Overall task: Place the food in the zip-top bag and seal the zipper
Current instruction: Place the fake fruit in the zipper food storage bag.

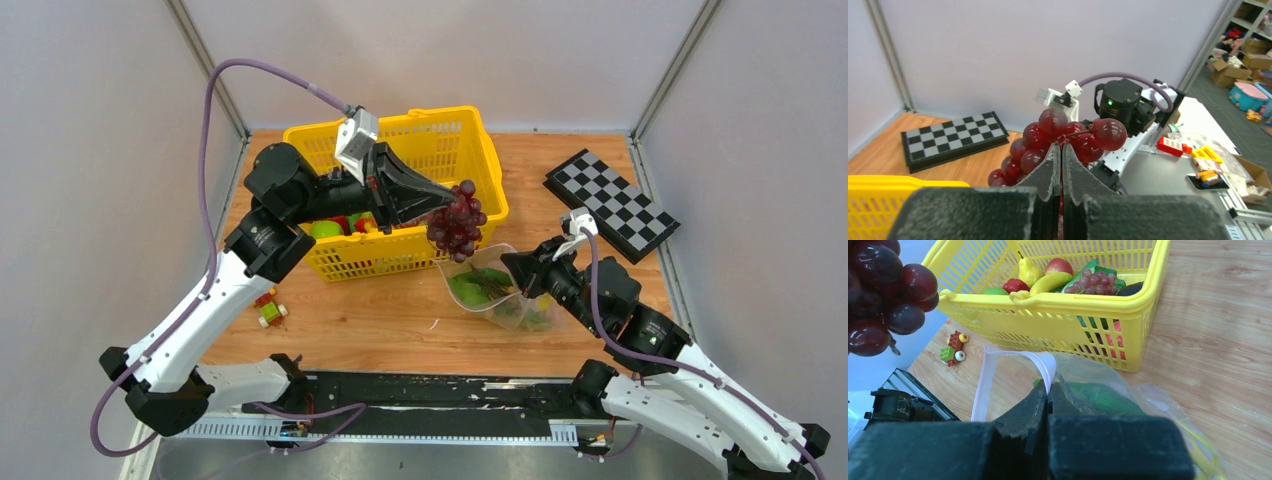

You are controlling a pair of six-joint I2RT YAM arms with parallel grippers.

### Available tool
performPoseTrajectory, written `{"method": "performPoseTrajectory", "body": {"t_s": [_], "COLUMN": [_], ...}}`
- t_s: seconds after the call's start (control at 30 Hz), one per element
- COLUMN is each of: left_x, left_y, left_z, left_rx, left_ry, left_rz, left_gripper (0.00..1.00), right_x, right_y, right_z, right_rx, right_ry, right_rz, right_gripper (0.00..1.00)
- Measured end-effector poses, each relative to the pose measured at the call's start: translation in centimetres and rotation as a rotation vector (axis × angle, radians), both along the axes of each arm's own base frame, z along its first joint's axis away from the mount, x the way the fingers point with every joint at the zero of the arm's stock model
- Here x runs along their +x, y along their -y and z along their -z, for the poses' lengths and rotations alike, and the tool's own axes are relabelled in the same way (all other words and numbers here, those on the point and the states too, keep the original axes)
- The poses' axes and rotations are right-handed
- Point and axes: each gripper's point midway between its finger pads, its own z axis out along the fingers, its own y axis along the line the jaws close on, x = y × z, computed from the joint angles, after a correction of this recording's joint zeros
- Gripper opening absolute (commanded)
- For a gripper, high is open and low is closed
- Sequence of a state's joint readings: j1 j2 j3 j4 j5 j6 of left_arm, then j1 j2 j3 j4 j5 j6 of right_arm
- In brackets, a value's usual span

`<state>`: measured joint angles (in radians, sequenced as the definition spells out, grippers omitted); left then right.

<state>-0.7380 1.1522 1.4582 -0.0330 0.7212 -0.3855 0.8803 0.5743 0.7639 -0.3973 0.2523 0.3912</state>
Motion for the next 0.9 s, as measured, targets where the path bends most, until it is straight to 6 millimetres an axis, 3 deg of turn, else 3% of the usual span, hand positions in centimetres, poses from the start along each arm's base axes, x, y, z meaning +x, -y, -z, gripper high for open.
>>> {"method": "performPoseTrajectory", "body": {"t_s": [0.13,0.37,0.47,0.7,0.9], "left_x": [-0.8,-0.6,-0.5,0.5,1.6], "left_y": [1.0,3.4,3.8,4.2,5.4], "left_z": [0.8,5.5,6.7,7.9,11.3], "left_rx": [-0.014,0.034,0.05,0.056,0.109], "left_ry": [-0.016,-0.116,-0.14,-0.14,-0.177], "left_rz": [0.04,0.078,0.08,0.034,0.022], "left_gripper": [0.0,0.0,0.0,0.0,0.0], "right_x": [0.0,0.0,-0.1,-0.1,-0.2], "right_y": [0.0,0.1,0.2,0.2,0.4], "right_z": [-0.1,-0.3,-0.2,-0.3,-0.6], "right_rx": [0.003,0.011,0.012,0.015,0.029], "right_ry": [0.002,0.009,0.01,0.01,0.013], "right_rz": [0.0,0.003,0.005,0.005,0.009], "right_gripper": [0.0,0.0,0.0,0.01,0.01]}}
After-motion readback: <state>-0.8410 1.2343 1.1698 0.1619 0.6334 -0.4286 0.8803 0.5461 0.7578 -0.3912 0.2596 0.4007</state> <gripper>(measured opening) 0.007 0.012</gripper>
